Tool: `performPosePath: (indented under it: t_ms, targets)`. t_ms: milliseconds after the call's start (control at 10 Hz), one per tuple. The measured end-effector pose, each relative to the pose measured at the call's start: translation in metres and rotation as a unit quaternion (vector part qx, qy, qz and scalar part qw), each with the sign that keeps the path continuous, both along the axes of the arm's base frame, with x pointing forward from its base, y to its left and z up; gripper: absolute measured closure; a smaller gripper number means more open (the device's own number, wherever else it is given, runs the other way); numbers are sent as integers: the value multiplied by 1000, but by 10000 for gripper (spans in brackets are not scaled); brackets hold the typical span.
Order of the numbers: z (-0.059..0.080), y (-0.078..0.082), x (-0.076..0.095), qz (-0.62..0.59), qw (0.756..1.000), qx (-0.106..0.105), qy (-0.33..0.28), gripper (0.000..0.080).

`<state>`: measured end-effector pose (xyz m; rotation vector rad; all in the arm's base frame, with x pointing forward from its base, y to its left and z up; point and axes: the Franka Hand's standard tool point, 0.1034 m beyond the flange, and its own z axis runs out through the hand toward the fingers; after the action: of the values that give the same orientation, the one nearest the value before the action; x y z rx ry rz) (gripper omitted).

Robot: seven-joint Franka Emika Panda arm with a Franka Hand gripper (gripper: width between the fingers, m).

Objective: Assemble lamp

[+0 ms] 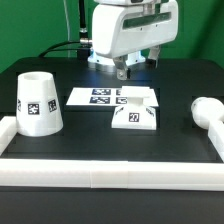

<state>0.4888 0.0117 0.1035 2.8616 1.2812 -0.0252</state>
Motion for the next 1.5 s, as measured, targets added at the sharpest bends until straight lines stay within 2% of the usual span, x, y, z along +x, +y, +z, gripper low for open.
performPosePath:
  t_ms: [300, 500, 700, 1100, 1200, 1300, 1500]
  targets:
    - [-1, 1, -1, -115, 993, 1, 0, 100]
    - [-10, -4, -14, -249, 968, 3, -9, 100]
    - [-12, -4, -15, -348, 937, 7, -8, 100]
    - [-13, 2, -16, -455, 890, 20, 0, 100]
    - [-19, 1, -21, -468, 883, 21, 2, 100]
    - [-26, -1, -26, -480, 877, 21, 3, 100]
    - [-37, -2, -29, -462, 887, 22, 1, 100]
